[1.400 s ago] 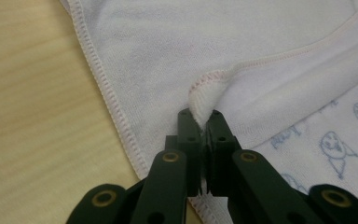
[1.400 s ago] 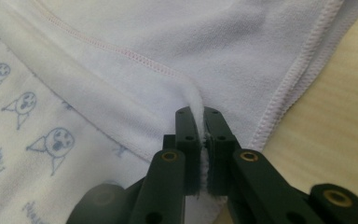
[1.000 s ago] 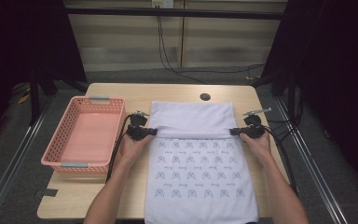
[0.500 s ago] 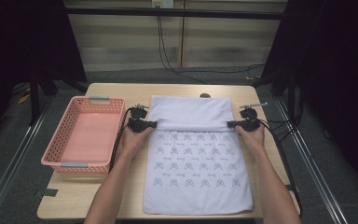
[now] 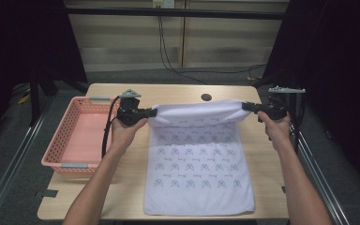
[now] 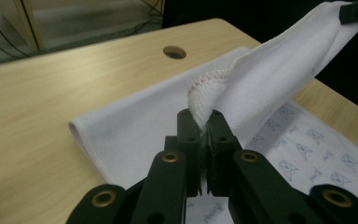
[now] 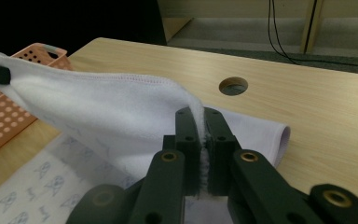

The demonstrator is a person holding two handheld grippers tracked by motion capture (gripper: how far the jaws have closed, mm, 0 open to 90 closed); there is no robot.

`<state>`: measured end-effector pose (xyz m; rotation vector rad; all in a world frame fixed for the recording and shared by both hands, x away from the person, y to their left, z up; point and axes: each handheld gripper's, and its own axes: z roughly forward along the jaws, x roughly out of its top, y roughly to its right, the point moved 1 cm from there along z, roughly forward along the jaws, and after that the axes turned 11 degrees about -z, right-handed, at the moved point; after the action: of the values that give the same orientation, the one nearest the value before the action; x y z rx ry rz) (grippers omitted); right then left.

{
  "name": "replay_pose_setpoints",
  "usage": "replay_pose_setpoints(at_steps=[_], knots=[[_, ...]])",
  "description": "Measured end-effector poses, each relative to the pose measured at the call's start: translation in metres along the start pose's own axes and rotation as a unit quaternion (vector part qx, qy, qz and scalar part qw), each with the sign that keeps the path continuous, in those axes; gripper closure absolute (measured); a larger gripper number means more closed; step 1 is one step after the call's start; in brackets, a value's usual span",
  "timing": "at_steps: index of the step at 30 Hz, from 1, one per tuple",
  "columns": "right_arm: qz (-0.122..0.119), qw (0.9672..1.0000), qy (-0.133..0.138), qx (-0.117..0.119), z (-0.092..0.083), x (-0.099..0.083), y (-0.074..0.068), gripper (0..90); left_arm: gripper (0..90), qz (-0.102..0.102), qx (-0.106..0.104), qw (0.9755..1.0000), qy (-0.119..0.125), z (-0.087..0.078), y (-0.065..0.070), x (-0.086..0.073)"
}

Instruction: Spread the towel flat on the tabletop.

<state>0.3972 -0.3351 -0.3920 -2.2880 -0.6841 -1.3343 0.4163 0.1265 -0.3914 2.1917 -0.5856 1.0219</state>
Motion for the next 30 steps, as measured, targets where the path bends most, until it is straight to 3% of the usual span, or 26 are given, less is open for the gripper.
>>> replay_pose_setpoints(at_steps=[1, 2, 5, 9, 15, 18, 23, 30], knots=[[-0.004, 1.0, 0.002, -0.001, -0.003, 0.001, -0.002, 86.6, 86.7, 0.015, -0.015, 0.9997, 0.008, -0.005, 0.004, 0.001], [-0.009, 0.9999, 0.001, -0.004, -0.008, 0.003, -0.006, 86.6, 86.7, 0.033, -0.007, 0.9994, 0.012, -0.011, 0.01, 0.001], [-0.012, 0.9998, 0.017, 0.007, -0.024, 0.005, -0.013, 86.7, 86.7, 0.029, -0.025, 0.999, 0.023, -0.025, 0.015, 0.002], [-0.026, 0.9989, 0.036, 0.015, -0.044, 0.012, -0.024, 86.6, 86.8, 0.028, -0.027, 0.9985, 0.037, -0.041, 0.025, 0.007], [-0.038, 0.9967, 0.064, 0.034, -0.07, 0.02, -0.041, 86.7, 86.8, 0.041, -0.034, 0.9972, 0.052, -0.067, 0.043, 0.01], [-0.045, 0.9954, 0.076, 0.038, -0.083, 0.018, -0.049, 86.7, 86.7, 0.054, -0.04, 0.9962, 0.055, -0.077, 0.053, 0.003], [-0.064, 0.9952, 0.055, 0.05, -0.093, -0.013, -0.068, 86.7, 86.5, 0.055, -0.046, 0.9964, 0.046, -0.075, 0.053, -0.03], [-0.056, 0.9954, -0.005, 0.078, -0.087, -0.084, -0.085, 86.2, 84.6, 0.025, -0.064, 0.9975, -0.012, -0.056, 0.042, -0.105]])
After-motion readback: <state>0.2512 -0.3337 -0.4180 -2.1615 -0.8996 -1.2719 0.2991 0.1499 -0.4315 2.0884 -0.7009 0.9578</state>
